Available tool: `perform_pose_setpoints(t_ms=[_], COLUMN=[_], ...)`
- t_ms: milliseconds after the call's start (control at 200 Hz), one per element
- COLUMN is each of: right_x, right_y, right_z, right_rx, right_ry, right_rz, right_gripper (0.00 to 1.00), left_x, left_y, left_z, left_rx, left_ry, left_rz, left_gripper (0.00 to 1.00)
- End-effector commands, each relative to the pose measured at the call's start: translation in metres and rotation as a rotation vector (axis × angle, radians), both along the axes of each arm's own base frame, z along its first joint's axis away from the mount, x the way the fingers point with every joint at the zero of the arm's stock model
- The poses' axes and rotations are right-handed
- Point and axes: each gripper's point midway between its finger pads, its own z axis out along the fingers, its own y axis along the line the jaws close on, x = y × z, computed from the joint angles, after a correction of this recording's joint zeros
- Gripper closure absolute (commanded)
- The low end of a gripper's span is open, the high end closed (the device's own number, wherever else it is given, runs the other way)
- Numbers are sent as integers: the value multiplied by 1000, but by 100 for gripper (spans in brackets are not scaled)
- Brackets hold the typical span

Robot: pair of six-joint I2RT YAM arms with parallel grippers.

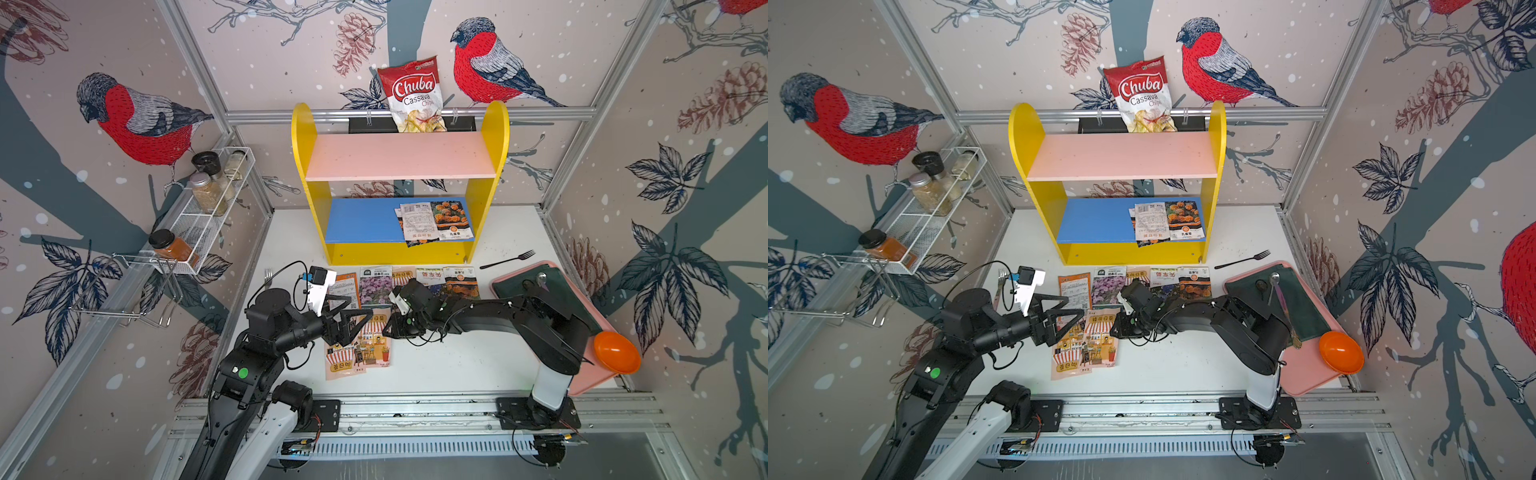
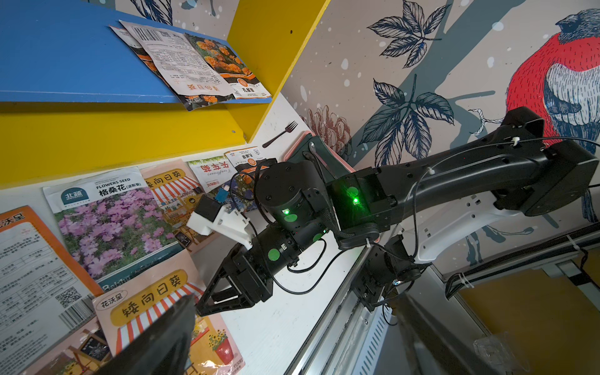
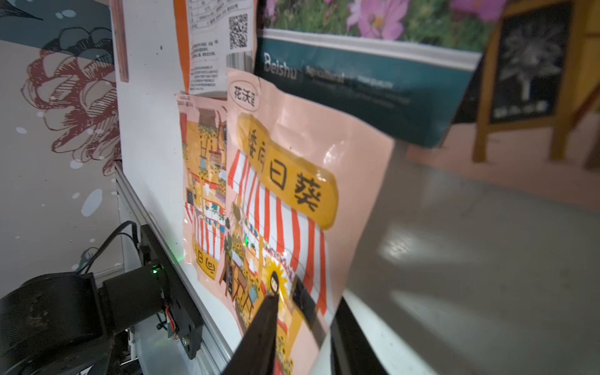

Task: Take the seed bag off the shelf
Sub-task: Place the seed packet at the center of the board.

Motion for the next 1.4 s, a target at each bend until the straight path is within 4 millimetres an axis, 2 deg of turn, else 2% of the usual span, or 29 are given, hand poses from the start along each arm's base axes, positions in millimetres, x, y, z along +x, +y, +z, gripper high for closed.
perform_pose_setpoints(t_ms=[0, 125, 300, 425, 645, 755, 880, 900, 945, 1076, 1271, 1396], right_x=[0, 5, 13, 10, 12, 20, 31, 32, 36, 47, 62, 67], right_y=[-13, -24, -39, -39, -44, -59, -80, -86, -95, -124, -169, -189], right_z=[-10, -8, 8, 32, 92, 120, 148, 158, 169, 198, 231, 243], right_rx=[-79, -150, -226, -160, -31, 11, 41, 60, 72, 109, 135, 145], right_ry=[-25, -81, -178, -215, -319, -363, -431, -453, -479, -567, -670, -714], right_rz=[8, -5, -10, -1, -5, -66, -146, -164, -193, -296, -459, -522], right_gripper=[61, 56, 46, 39, 14, 0, 0, 0, 0, 0, 0, 0], left_x=[0, 1, 5, 10, 24, 35, 51, 54, 60, 78, 108, 125], left_y=[-1, -1, -2, -1, -5, -8, -6, -6, -6, -13, -17, -25], left_z=[2, 2, 2, 1, -2, -4, -4, -3, -4, -13, -24, -29], left_rx=[-3, -5, -11, -22, -91, -157, -187, -189, -193, -199, -237, -253], left_ry=[-16, -14, -7, 3, 40, 58, 63, 64, 75, 138, 188, 212], left_rz=[-5, -5, 2, 25, 58, 77, 131, 139, 154, 163, 215, 224], left_gripper=[4, 4, 4, 4, 4, 4, 4, 4, 4, 4, 6, 7])
